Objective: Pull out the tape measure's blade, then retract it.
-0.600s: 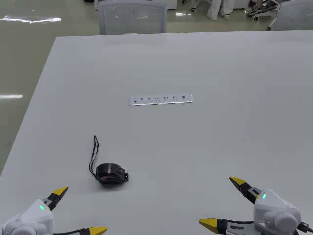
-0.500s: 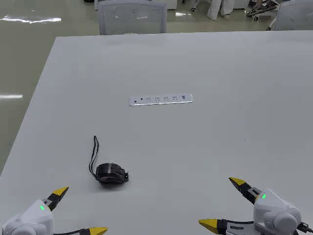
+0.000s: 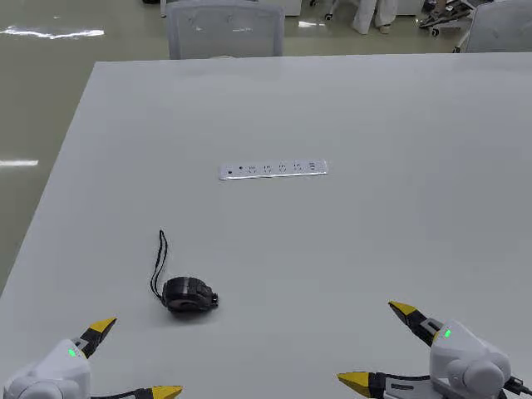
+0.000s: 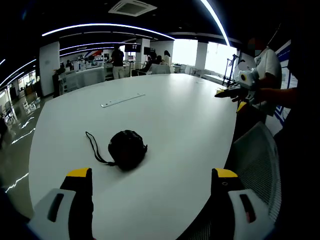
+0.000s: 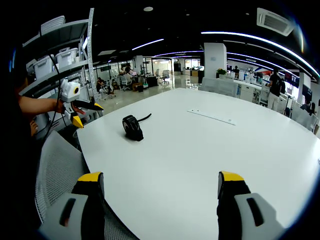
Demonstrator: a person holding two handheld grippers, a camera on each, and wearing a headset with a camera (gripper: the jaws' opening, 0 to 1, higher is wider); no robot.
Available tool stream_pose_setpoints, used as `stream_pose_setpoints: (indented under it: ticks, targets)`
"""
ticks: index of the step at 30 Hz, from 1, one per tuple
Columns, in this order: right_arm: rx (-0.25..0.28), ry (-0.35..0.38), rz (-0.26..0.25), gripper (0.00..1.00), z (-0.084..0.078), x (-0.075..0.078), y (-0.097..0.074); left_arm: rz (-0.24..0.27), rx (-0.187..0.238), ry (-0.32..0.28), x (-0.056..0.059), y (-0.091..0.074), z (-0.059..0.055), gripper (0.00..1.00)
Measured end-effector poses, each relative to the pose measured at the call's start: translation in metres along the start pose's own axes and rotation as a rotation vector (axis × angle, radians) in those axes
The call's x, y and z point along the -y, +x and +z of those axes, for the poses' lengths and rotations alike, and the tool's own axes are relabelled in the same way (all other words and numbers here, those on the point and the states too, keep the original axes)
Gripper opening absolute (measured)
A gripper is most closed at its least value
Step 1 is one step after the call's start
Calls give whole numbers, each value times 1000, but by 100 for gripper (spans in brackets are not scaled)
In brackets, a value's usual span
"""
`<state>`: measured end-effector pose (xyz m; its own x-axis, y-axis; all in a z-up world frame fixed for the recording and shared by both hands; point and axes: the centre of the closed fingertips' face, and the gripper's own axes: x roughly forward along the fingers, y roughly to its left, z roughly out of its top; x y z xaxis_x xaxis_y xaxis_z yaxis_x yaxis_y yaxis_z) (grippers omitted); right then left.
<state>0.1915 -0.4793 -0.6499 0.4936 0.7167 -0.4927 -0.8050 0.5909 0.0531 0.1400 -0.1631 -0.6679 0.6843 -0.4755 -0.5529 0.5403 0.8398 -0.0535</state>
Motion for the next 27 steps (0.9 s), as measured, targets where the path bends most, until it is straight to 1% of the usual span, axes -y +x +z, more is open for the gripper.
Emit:
stream_pose_setpoints:
  ticks: [6,14,19,27]
  targets:
    - [-10,-4,8,96,-1,1,1,-2,-2,-2,-1,2,0,99]
    - [-9,-11,15,96,0,8,4,-3,-7,-5,-4,4,1,98]
    - [-16,-25,31,95,0,11,9,-6,-10,-1,-6,8,3,98]
    - [-34,-58,67,92,1,16,18,-22,-24,27,-15,17,9,96]
